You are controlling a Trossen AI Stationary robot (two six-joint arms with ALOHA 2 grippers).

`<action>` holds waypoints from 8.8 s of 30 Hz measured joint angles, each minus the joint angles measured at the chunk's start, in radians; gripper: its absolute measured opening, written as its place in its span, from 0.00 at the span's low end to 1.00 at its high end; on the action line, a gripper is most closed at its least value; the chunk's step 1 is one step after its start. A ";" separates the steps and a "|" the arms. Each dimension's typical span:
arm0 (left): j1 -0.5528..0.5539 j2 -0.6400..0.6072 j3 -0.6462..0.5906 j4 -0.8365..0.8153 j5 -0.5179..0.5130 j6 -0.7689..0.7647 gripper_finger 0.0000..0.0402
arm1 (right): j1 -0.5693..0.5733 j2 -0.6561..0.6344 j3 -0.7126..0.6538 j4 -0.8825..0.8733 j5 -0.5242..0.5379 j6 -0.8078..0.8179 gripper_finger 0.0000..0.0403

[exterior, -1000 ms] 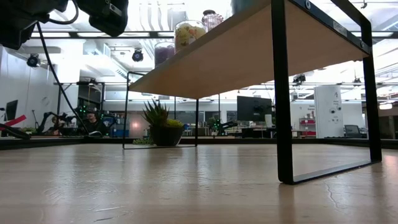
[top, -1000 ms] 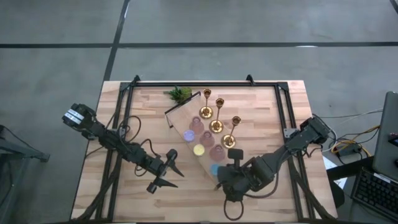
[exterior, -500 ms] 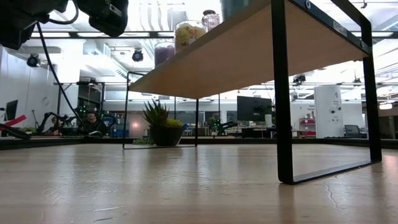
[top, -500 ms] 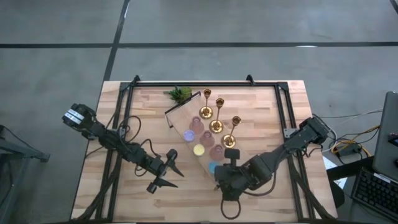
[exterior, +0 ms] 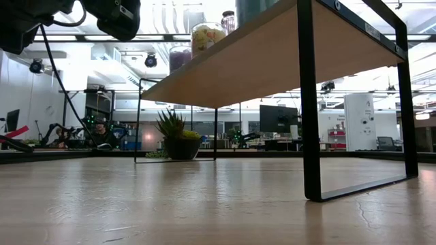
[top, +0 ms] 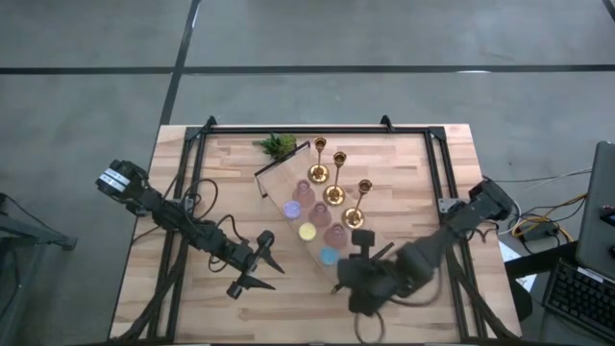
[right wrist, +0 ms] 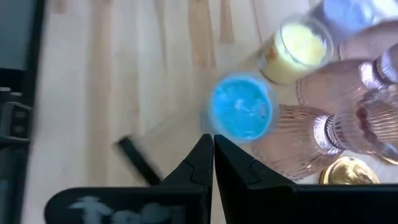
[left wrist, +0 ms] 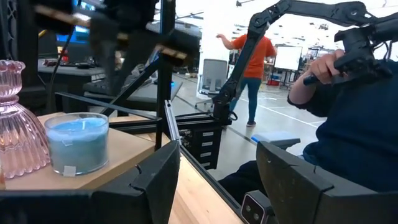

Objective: Pick & Place candle stick holders
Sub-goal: Put the blue scented candle on the shelf aligned with the yellow scented candle, then return to Home Position

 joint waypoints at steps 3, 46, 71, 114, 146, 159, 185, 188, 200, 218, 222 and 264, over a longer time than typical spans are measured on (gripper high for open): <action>0.000 0.000 0.000 0.000 0.000 0.001 0.54 | 0.063 -0.011 -0.002 0.009 0.073 -0.003 0.02; 0.003 0.000 0.000 -0.002 -0.059 0.000 0.54 | 0.271 -1.179 -1.308 1.263 -0.028 -0.398 0.27; 0.010 -0.336 -0.212 -0.115 -0.174 0.014 0.54 | 0.270 -1.441 -1.388 1.002 0.250 -0.424 0.84; 0.219 -1.267 -0.395 -0.878 -0.205 -0.043 0.54 | 0.256 -1.818 -1.634 1.044 0.464 -0.594 0.78; 0.219 -1.263 -0.395 -0.883 -0.207 -0.042 0.54 | 0.251 -1.806 -1.720 1.107 0.343 -0.628 0.79; 0.219 -1.263 -0.396 -0.883 -0.207 -0.042 0.54 | 0.251 -1.806 -1.721 1.102 0.196 -0.659 0.79; 0.219 -1.263 -0.396 -0.891 -0.207 -0.042 0.54 | 0.251 -1.686 -1.722 1.086 0.272 -0.497 0.79; 0.219 -1.263 -0.396 -0.891 -0.207 -0.042 0.54 | 0.251 -1.686 -1.722 1.087 0.263 -0.531 0.80; 0.219 -1.263 -0.396 -0.891 -0.207 -0.042 0.54 | 0.251 -1.739 -1.722 1.095 0.162 -0.634 0.81; 0.219 -1.256 -0.397 -0.912 -0.207 -0.042 0.54 | 0.230 -1.819 -1.737 1.176 0.096 -0.707 0.81; 0.219 -1.256 -0.397 -0.912 -0.207 -0.042 0.54 | 0.230 -1.819 -1.737 1.165 0.096 -0.798 0.80; 0.219 -1.255 -0.396 -0.916 -0.207 -0.042 0.54 | -0.597 -1.820 -1.737 1.096 -0.559 -0.542 0.87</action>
